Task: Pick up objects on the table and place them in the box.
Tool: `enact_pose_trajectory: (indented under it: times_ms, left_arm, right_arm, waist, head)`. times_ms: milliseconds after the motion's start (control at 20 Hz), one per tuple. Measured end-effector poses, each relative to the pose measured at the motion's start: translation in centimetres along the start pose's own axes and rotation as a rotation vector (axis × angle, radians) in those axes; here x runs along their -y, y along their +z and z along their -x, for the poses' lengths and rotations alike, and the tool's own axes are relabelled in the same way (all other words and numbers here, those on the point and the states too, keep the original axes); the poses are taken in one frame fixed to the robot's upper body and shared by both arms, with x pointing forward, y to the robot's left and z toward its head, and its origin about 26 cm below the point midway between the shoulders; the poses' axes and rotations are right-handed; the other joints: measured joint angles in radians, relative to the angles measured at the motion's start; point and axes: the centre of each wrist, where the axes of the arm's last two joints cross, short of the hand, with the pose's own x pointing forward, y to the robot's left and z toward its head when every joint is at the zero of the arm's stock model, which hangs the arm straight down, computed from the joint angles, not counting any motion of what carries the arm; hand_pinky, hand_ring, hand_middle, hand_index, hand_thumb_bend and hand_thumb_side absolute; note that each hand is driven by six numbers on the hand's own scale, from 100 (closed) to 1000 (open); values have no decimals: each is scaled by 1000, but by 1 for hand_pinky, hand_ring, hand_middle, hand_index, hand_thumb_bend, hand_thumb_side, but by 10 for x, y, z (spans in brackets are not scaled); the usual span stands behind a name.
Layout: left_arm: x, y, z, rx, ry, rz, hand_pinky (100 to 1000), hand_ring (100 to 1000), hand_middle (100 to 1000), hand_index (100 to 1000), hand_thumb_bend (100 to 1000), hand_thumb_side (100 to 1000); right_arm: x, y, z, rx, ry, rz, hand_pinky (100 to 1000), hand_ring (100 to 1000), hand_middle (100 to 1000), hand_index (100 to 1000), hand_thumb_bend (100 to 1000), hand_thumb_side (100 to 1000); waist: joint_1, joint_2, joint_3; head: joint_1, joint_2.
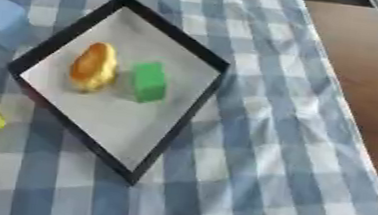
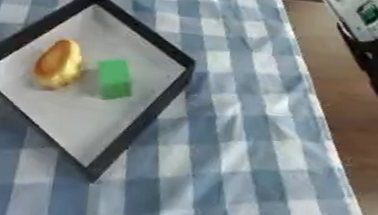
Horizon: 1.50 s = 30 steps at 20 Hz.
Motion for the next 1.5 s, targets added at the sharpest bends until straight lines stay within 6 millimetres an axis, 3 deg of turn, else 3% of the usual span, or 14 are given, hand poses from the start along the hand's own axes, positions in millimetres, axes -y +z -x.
enact_pose_trajectory:
  times_ms: [200, 350, 700, 1000, 1500]
  left_arm:
    - [-7, -2, -1, 14, -25, -15, 822, 724, 708, 849, 100, 710]
    - [-15, -4, -3, 25, -56, -63, 828, 752, 732, 855, 100, 705]
    - [-37, -11, -9, 75, -156, -238, 836, 766, 740, 854, 100, 687]
    - [-49, -23, -18, 129, -229, -258, 838, 765, 739, 856, 100, 672]
    - [-54, -31, -25, 153, -270, -212, 838, 761, 733, 858, 100, 677]
  right_arm:
    - [-12, -18, -18, 60, -34, -34, 771, 707, 571, 694, 100, 100]
    - [-24, -28, -28, 94, -46, -69, 773, 711, 575, 695, 100, 100]
    - [-60, -40, -48, 120, -28, -190, 771, 711, 576, 693, 100, 100]
    - [-80, -51, -71, 194, -1, -247, 770, 711, 577, 692, 100, 100]
    - [-109, -53, -87, 226, -33, -307, 771, 715, 581, 697, 100, 100]
  waist:
    - [0, -29, -18]
    - [0, -58, -32]
    - [0, -76, -48]
    - [0, -107, -62]
    - [-1, -109, -48]
  head:
    - [6, 25]
    - [14, 26]
    - [43, 32]
    - [69, 34]
    - [66, 34]
